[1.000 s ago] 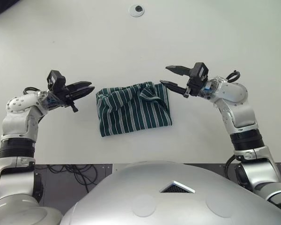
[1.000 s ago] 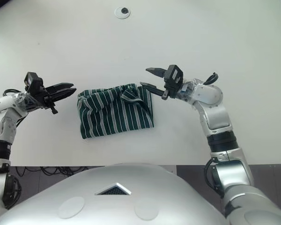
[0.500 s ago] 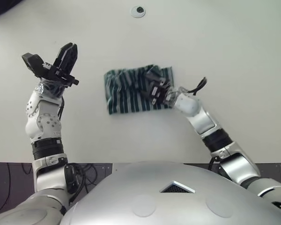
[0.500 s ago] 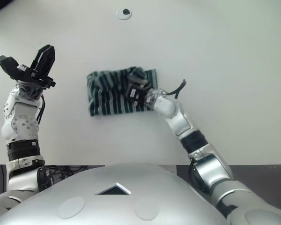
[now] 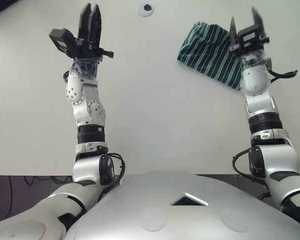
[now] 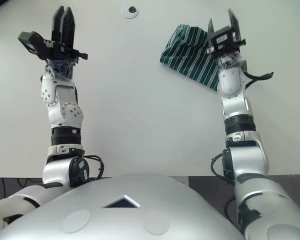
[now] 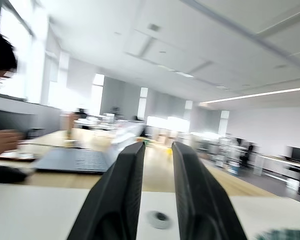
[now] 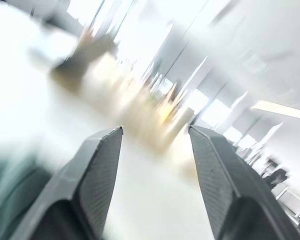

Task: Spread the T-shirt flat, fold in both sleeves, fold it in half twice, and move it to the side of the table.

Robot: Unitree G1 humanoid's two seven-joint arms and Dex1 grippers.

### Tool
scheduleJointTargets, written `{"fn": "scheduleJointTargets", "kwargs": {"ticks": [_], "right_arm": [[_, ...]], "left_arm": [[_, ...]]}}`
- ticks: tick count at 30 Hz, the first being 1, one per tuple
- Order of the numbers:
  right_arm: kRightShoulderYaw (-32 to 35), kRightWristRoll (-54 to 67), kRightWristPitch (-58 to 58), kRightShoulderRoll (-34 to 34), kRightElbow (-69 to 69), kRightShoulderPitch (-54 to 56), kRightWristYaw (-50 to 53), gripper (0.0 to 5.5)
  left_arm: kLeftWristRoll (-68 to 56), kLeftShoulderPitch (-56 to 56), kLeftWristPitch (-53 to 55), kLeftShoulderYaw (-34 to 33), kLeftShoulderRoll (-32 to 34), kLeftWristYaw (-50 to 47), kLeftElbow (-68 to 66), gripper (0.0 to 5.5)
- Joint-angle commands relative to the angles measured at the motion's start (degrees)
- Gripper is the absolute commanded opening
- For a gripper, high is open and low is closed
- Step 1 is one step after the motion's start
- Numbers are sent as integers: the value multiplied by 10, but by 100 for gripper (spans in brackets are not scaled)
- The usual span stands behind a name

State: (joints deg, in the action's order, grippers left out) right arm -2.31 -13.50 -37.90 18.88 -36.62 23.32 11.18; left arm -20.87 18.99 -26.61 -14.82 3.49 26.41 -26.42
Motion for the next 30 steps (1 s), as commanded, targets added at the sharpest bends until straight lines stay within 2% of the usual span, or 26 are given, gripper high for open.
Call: {"fn": "scheduleJointTargets", "kwargs": {"ticks": [1, 5, 9, 14, 17, 24, 30], "right_arm": [[13, -39, -70, -27, 7, -56, 88, 242], [-4, -118, -71, -44, 28, -100, 160, 242], [-41, -145, -104, -57, 32, -101, 158, 242], [-46, -132, -124, -53, 20, -112, 151, 242], [-47, -126, -147, -49, 11, -114, 148, 242], [-24, -137, -161, -26, 25, -154, 167, 242], [1, -132, -175, -3, 17, -172, 169, 242]], "left_arm": [[55, 31, -66, -4, -5, -62, -103, 93], [88, 25, -171, -4, 13, -69, -177, 93], [92, 7, -243, 2, 21, -54, -190, 93], [125, -12, -318, 26, 21, -55, -193, 93], [175, -12, -355, 27, 27, -98, -203, 93], [254, 0, -402, 36, 31, -178, -218, 93], [244, 20, -379, 57, 7, -203, -244, 93]]}}
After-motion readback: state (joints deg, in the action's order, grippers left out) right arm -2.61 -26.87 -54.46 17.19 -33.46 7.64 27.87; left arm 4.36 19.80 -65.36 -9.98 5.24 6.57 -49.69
